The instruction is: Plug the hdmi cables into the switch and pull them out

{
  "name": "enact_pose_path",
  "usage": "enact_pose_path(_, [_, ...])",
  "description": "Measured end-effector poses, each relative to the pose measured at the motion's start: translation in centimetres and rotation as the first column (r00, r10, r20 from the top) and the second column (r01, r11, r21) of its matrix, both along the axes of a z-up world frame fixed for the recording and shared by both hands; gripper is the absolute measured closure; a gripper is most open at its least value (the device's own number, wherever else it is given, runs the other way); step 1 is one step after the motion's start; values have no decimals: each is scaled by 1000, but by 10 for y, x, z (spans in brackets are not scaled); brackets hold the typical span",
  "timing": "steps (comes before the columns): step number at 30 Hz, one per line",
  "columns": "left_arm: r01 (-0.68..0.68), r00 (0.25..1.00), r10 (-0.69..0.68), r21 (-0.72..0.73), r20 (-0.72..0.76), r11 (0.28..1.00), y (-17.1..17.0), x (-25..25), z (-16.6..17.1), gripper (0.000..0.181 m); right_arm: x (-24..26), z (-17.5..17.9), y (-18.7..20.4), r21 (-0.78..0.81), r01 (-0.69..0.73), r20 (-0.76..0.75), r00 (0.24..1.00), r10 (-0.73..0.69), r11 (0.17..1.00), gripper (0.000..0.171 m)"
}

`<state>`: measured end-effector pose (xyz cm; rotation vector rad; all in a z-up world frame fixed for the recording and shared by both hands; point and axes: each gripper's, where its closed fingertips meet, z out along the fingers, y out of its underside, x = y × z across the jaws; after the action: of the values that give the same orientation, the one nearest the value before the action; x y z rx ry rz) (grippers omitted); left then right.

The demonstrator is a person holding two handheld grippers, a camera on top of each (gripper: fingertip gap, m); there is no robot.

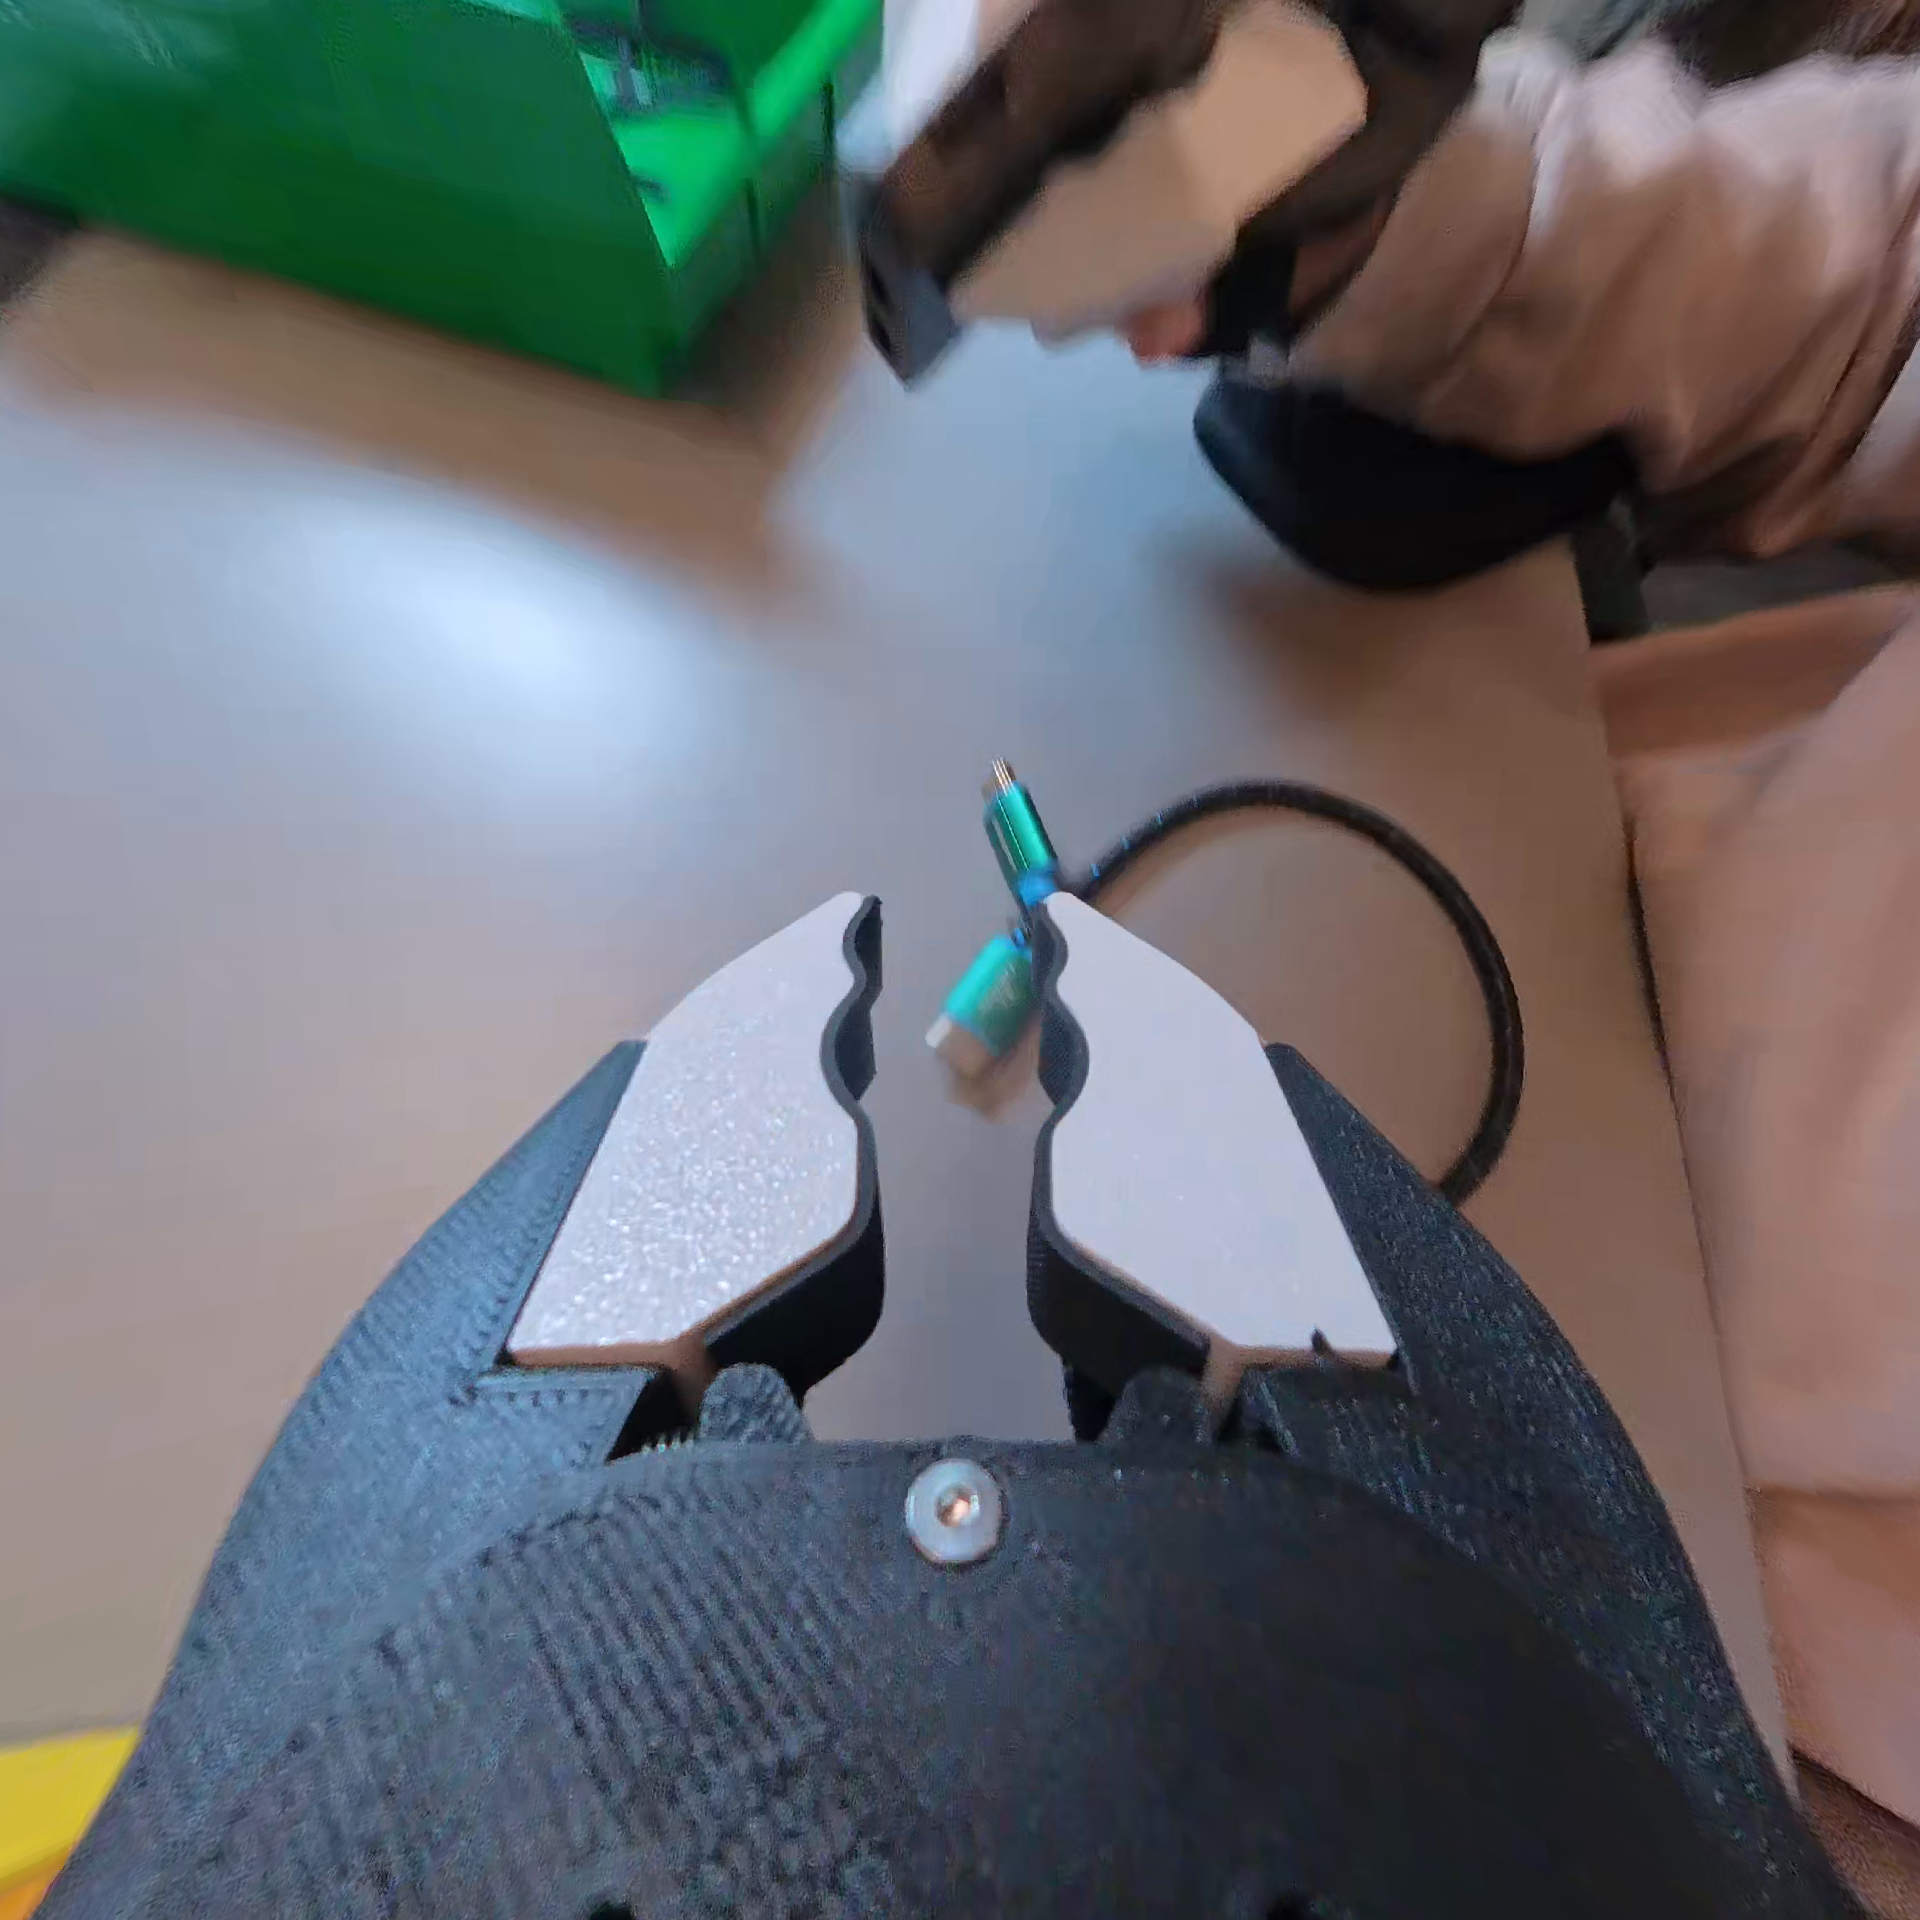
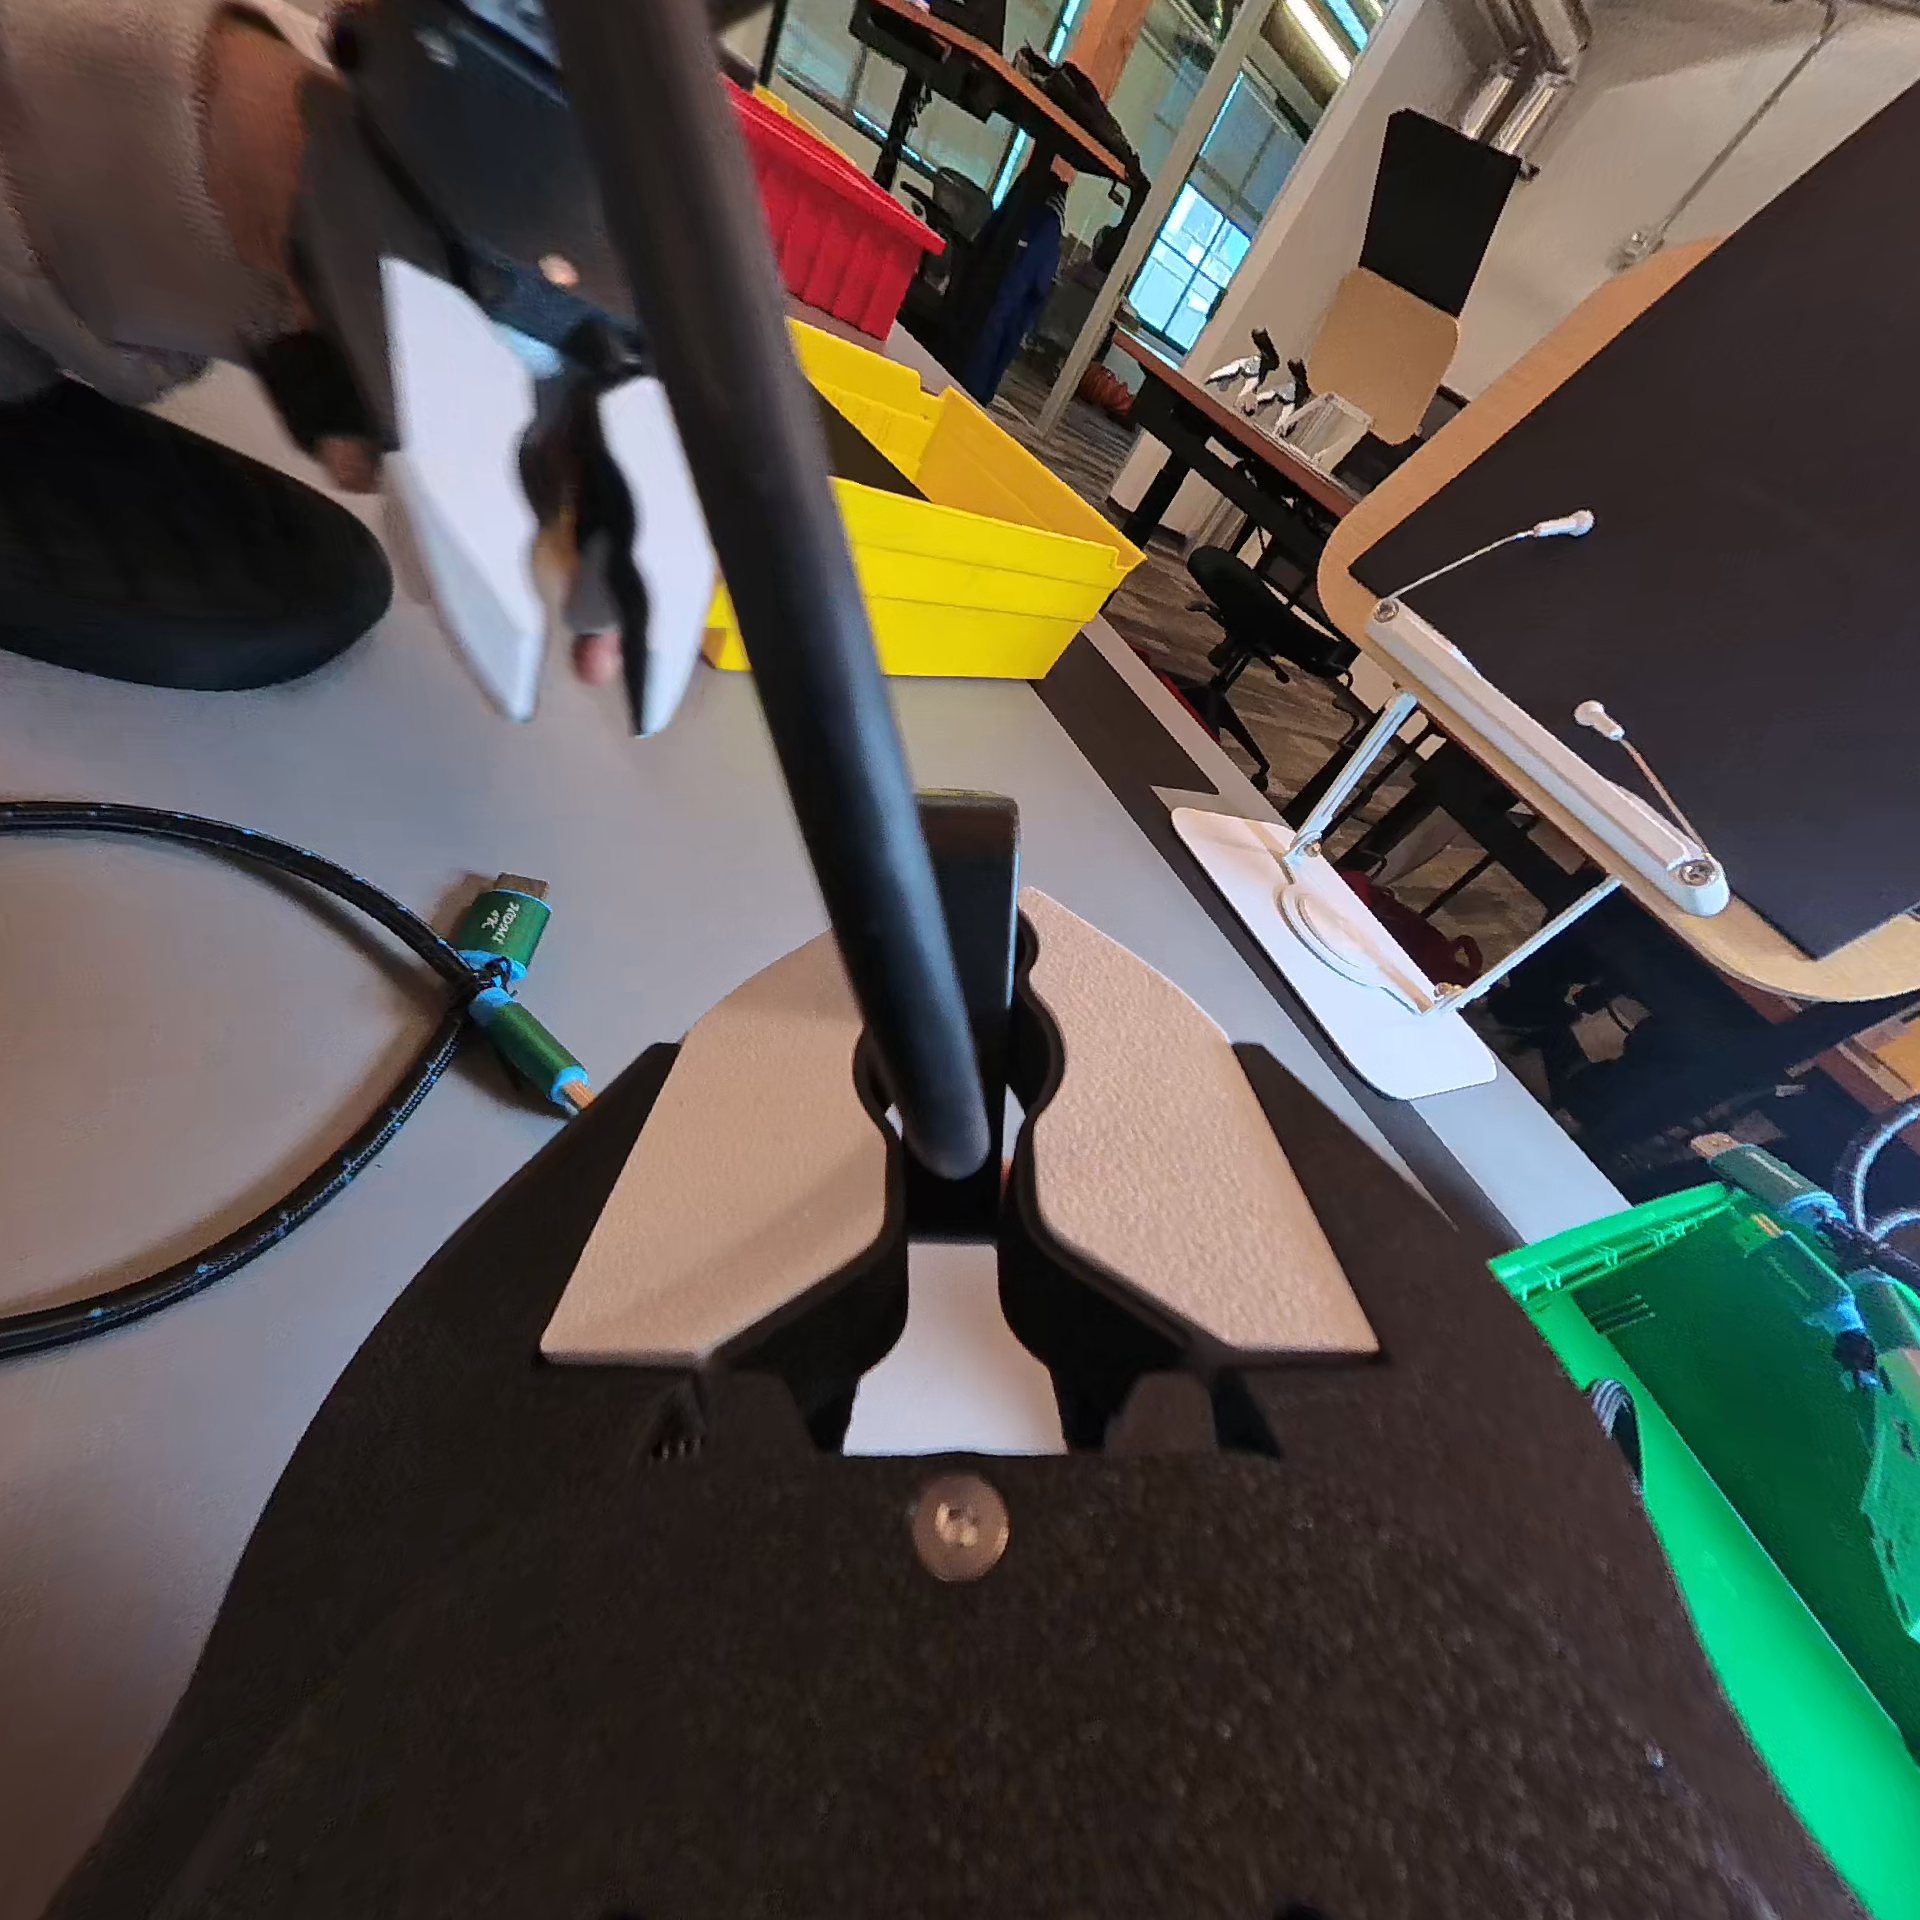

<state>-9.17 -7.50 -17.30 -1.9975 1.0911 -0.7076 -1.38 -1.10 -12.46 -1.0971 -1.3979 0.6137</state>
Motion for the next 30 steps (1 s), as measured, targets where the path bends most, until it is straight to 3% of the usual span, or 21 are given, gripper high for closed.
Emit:
enact_pose_path(4, [89, 950, -128, -148, -283, 985, -57, 7, -55, 144, 1, -4, 6, -19, 17, 5, 1000, -17, 1000, 157])
enact_pose_path(6, [91, 911, -157, -184, -381, 979, -67, 3, -73, 147, 1, -5, 8, -33, 18, 2, 1000, -18, 999, 157])
enact_pose_path(9, [136, 889, -205, -192, -409, 972, -60, -1, -71, 162, 1, -3, 8, -35, 22, -5, 1000, -22, 999, 157])
enact_pose_path(12, [409, 730, -371, -68, -574, 910, -41, -14, -73, 168, 2, 1, 8, -33, 23, -19, 1000, -24, 999, 157])
enact_pose_path(13, [484, 682, -370, 10, -631, 875, -25, -16, -71, 170, 3, 2, 9, -33, 24, -23, 999, -24, 999, 157])
enact_pose_path(15, [513, 632, -233, 174, -739, 841, 21, -22, -62, 170, 5, 4, 10, -33, 28, -30, 999, -29, 999, 157])
enact_pose_path(17, [451, 659, -87, 300, -748, 840, 57, -22, -50, 163, 7, 6, 12, -32, 33, -40, 999, -34, 999, 157])
enact_pose_path(19, [284, 772, 19, 372, -635, 884, 75, -12, -38, 162, 10, 10, 13, -36, 36, -54, 998, -38, 999, 156])
enact_pose_path(21, [145, 866, 15, 280, -500, 949, 67, 3, -39, 159, 11, 11, 15, -49, 35, -67, 997, -39, 998, 157])
enact_pose_path(23, [110, 922, -27, 195, -386, 975, 50, 18, -38, 156, 12, 11, 16, -61, 35, -71, 997, -39, 998, 157])
enact_pose_path(25, [117, 932, -55, 154, -359, 981, 37, 21, -37, 151, 12, 11, 17, -67, 35, -70, 997, -40, 997, 154])
enact_pose_path(30, [165, 876, -139, 15, -462, 986, 23, -3, -62, 132, 9, 8, 9, -74, -6, -53, 999, 2, 997, 155])
